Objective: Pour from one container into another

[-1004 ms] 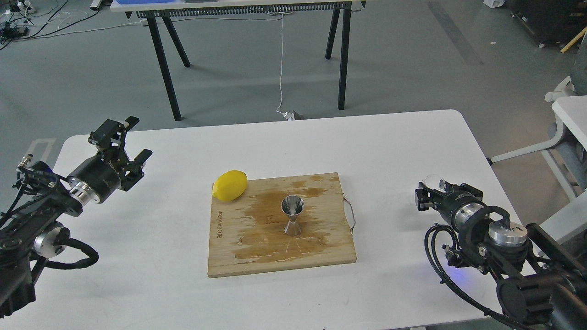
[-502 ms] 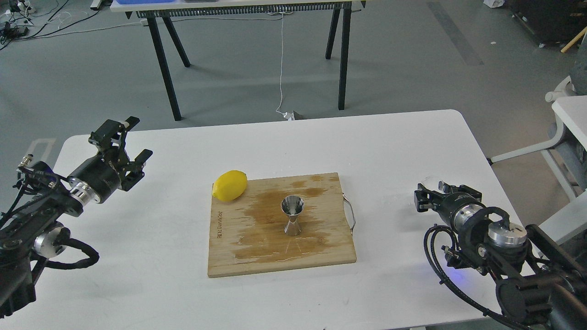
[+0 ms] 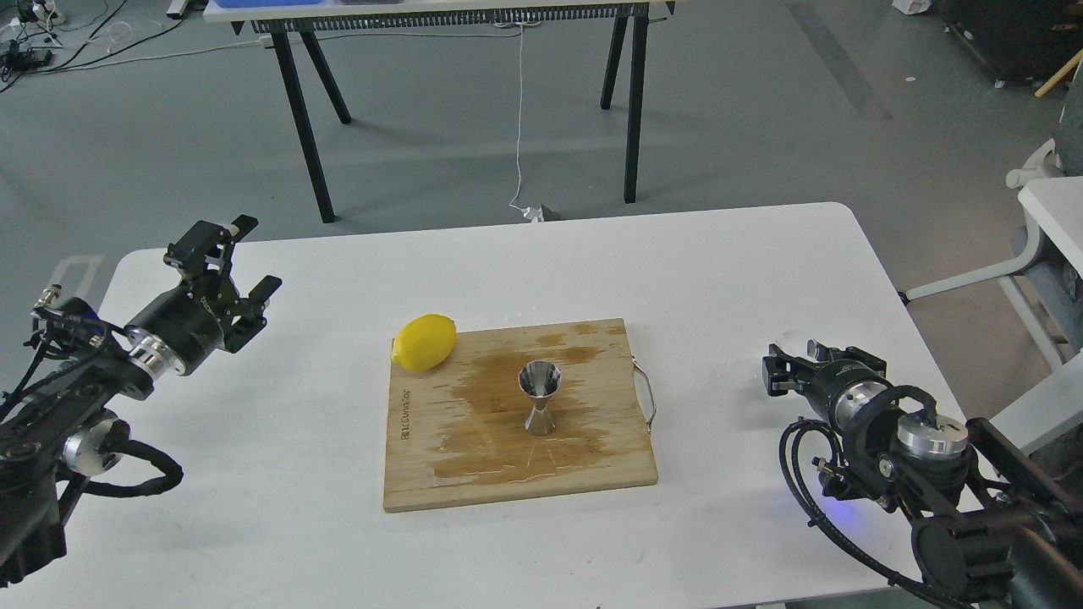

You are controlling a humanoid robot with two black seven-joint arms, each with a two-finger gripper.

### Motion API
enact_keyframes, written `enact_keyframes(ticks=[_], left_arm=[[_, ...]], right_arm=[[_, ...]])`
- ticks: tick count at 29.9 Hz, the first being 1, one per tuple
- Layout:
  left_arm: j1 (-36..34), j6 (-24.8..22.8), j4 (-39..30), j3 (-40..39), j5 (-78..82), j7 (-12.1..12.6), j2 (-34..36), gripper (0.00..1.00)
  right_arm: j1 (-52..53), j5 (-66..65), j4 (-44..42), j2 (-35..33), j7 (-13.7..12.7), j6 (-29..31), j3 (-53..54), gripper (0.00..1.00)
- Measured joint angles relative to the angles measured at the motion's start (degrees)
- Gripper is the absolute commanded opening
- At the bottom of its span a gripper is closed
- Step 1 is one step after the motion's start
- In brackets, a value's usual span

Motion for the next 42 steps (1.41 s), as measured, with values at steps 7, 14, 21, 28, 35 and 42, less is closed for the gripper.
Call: enact_keyframes(ticks=[7, 14, 21, 28, 35, 42], left_arm=[[0.0, 0.0, 0.0, 0.0, 0.0, 0.0, 0.0, 0.99], [-0.1, 0.0, 0.0, 0.0, 0.0, 0.0, 0.0, 0.99], [-0.1, 0.0, 0.0, 0.0, 0.0, 0.0, 0.0, 0.99], [-0.1, 0.0, 0.0, 0.0, 0.0, 0.0, 0.0, 0.99], [-0.1, 0.0, 0.0, 0.0, 0.0, 0.0, 0.0, 0.99], [0.0, 0.0, 0.0, 0.0, 0.0, 0.0, 0.0, 0.99]], right_arm=[[0.0, 0.0, 0.0, 0.0, 0.0, 0.0, 0.0, 0.5], [-0.1, 0.0, 0.1, 0.1, 0.0, 0.0, -0.1, 0.54], [-0.1, 0.0, 0.1, 0.3, 0.0, 0.0, -0.1, 0.59], [-0.4, 0.1, 0.1, 0.3, 0.0, 0.0, -0.1, 0.63], [-0.6, 0.1, 0.2, 0.3, 0.0, 0.0, -0.1, 0.7], [-0.7, 0.1, 0.7, 0.3, 0.0, 0.0, 0.2, 0.89]])
